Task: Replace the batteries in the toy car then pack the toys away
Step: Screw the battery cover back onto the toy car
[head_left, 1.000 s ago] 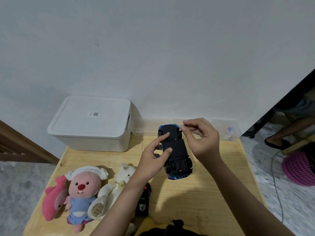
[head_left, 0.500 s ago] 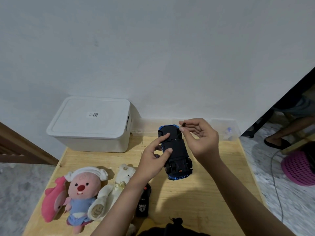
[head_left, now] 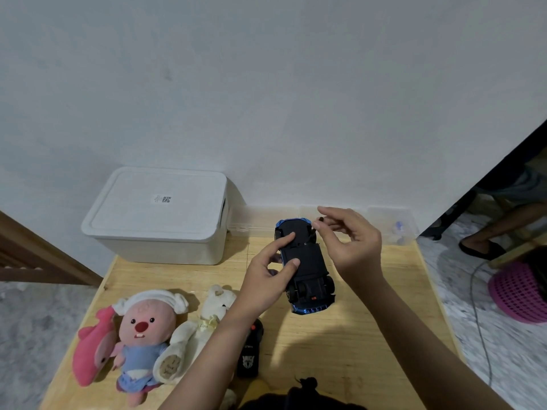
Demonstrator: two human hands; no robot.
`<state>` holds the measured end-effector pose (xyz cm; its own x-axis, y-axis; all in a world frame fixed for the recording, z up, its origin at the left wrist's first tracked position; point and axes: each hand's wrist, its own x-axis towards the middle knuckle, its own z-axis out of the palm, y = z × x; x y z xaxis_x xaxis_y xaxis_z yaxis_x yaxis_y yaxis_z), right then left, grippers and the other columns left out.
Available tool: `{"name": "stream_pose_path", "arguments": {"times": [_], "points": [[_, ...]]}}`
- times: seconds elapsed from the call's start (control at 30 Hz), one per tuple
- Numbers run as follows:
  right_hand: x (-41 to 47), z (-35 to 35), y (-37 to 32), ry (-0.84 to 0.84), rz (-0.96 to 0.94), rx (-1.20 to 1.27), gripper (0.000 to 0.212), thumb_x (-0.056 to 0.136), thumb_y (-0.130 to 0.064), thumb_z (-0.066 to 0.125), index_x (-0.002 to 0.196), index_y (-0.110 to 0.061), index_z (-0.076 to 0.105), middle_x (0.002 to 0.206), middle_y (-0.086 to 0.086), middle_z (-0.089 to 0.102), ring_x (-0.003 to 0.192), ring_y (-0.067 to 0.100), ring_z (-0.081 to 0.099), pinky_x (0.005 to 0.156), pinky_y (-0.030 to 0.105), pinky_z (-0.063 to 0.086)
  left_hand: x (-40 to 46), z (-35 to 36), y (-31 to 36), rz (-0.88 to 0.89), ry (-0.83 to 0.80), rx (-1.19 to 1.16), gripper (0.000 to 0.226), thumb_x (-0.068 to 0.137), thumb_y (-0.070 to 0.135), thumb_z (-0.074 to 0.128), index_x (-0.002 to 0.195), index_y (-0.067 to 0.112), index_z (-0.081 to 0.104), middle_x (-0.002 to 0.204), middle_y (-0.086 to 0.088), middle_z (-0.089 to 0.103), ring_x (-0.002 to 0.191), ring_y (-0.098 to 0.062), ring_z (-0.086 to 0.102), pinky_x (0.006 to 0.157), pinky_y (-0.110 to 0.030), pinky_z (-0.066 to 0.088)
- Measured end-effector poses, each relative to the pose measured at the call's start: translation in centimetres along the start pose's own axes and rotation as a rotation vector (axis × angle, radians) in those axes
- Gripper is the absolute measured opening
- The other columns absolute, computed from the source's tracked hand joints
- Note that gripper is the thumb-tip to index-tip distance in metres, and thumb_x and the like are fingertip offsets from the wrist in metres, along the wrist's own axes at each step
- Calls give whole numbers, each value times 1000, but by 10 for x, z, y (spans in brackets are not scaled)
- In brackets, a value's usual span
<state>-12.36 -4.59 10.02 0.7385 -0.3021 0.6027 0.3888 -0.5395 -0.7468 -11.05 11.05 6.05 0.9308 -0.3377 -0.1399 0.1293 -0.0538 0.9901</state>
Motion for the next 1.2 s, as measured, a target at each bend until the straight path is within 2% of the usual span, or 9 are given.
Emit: {"name": "stream_pose_path", "arguments": {"times": [0.13, 0.33, 0.43, 0.53, 0.73, 0.87, 0.93, 1.07, 1.2], "points": [[-1, 0, 2, 14, -50, -34, 12, 75, 2, 74, 86, -3, 71, 78, 4, 66, 73, 13, 63, 67, 25, 53, 0, 0, 0, 0, 0, -7, 45, 88, 15, 65, 115, 51, 60, 99, -5, 56, 101, -38, 59, 75, -55, 56], [-7, 2, 3, 38, 9, -34, 19, 81, 3, 65, 98, -3, 70, 92, 5, 72, 85, 12, 69, 77, 29, 56, 1, -1, 0, -8, 0, -7, 43, 82, 26, 66, 115, 53, 59, 109, -22, 53, 96, -42, 60, 74, -56, 56], [-7, 2, 0, 65, 37, -8, 22, 77, 0, 71, 96, -11, 68, 81, 0, 69, 76, 10, 66, 70, 26, 54, 1, -2, -1, -11, -2, -16, 45, 87, 16, 65, 114, 52, 60, 108, -20, 53, 99, -38, 61, 74, -54, 57], [-6, 3, 1, 39, -12, -32, 12, 77, -3, 72, 89, -7, 71, 77, 3, 67, 71, 14, 64, 65, 26, 52, 1, -2, -1, -14, 0, -31, 46, 88, 14, 65, 114, 51, 60, 108, -20, 54, 97, -40, 61, 73, -52, 58], [-8, 5, 3, 35, -4, -34, 19, 82, 3, 63, 99, -1, 71, 93, 7, 72, 86, 16, 69, 75, 31, 56, 1, -3, -2, -29, 6, -42, 45, 88, 14, 65, 116, 49, 60, 110, -26, 51, 90, -47, 61, 72, -54, 58], [-7, 5, -1, 45, 11, -2, 21, 77, 0, 71, 97, -8, 70, 82, 0, 69, 77, 6, 65, 70, 19, 52, 2, -3, -3, -29, 2, -22, 46, 88, 15, 65, 113, 53, 60, 103, -23, 51, 81, -42, 63, 71, -54, 58], [-6, 4, -1, 31, -10, -19, 14, 77, -2, 72, 91, -6, 72, 78, 2, 67, 71, 9, 63, 66, 21, 50, 2, -2, -5, -28, -8, -9, 45, 87, 19, 66, 113, 54, 59, 99, -17, 50, 72, -33, 60, 71, -56, 57], [-7, 3, 1, 10, 8, -9, 17, 80, 0, 67, 96, -2, 71, 90, 6, 71, 81, 12, 68, 72, 28, 56, 3, -2, -6, -36, -14, -2, 43, 79, 31, 66, 116, 53, 58, 100, -20, 49, 74, -34, 59, 71, -57, 57], [-8, 3, 0, 10, 27, 5, 21, 79, 3, 67, 99, -3, 70, 89, 4, 72, 83, 11, 69, 75, 23, 54, 3, -2, -8, -33, -24, -4, 43, 79, 31, 66, 116, 52, 59, 100, -20, 49, 72, -33, 59, 71, -57, 57]]}}
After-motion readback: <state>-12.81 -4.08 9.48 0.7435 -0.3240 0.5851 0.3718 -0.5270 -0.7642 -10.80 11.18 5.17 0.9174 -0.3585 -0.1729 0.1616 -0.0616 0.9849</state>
